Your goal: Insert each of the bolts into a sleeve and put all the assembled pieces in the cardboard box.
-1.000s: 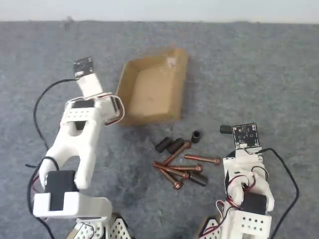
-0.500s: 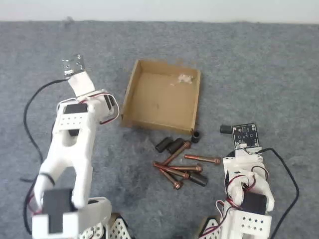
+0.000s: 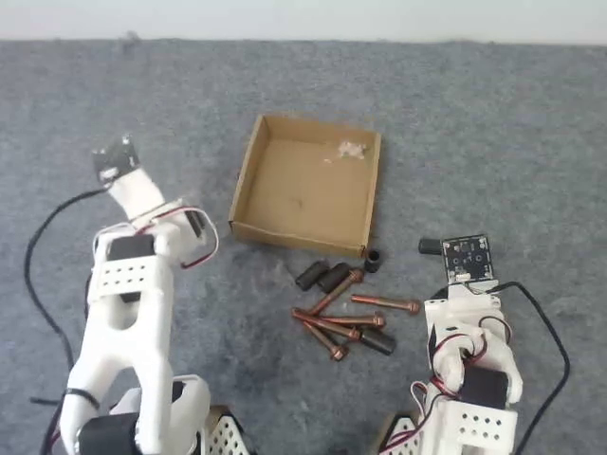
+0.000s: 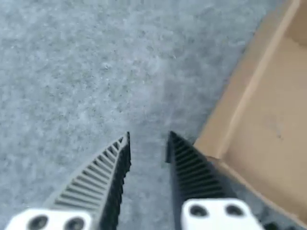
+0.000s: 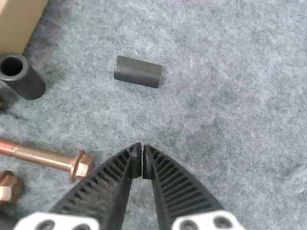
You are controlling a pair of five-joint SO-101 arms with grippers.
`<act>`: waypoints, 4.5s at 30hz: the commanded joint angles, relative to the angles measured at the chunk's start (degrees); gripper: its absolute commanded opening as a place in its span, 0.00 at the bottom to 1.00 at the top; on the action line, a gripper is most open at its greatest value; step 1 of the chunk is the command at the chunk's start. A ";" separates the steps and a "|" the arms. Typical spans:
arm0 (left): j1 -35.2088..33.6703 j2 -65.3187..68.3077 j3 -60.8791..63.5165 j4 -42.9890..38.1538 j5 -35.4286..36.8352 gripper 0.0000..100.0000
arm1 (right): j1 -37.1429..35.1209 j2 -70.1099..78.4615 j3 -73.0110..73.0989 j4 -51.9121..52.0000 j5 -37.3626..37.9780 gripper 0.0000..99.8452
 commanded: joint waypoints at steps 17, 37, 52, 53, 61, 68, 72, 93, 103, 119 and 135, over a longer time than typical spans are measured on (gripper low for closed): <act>0.53 15.03 -6.02 -10.55 -7.47 0.01 | -25.19 -0.40 -0.62 -3.56 -4.13 0.01; 0.44 17.85 -9.80 -6.07 -7.65 0.01 | -34.51 21.41 -12.66 -10.42 -5.01 0.01; 0.35 17.85 -9.80 -5.98 -7.65 0.01 | -21.85 48.22 -17.49 -28.70 -14.07 0.01; 0.35 17.85 -9.80 -5.98 -7.65 0.01 | -22.73 48.57 -17.49 -28.88 -14.07 0.01; 0.35 17.85 -9.80 -5.98 -7.65 0.01 | -24.04 51.38 -17.58 -30.37 -14.07 0.07; 0.35 17.85 -9.80 -5.98 -7.65 0.01 | -26.15 63.08 -19.43 -40.04 -11.08 0.01; 0.35 17.93 -9.80 -5.98 -7.65 0.01 | -24.31 72.13 -25.76 -40.66 -11.34 0.01; 0.35 17.93 -9.80 -5.98 -7.65 0.01 | -22.64 75.03 -32.18 -39.78 -15.03 0.01; 0.44 17.93 -9.80 -6.07 -7.65 0.01 | -22.37 89.36 -41.67 -45.05 -16.00 0.01; 0.44 18.02 -9.80 -6.07 -7.65 0.01 | -22.02 94.55 -50.73 -37.14 -16.00 0.01; 0.44 18.20 -10.07 -6.15 -7.65 0.01 | -20.79 94.55 -54.24 -27.38 -10.37 0.13</act>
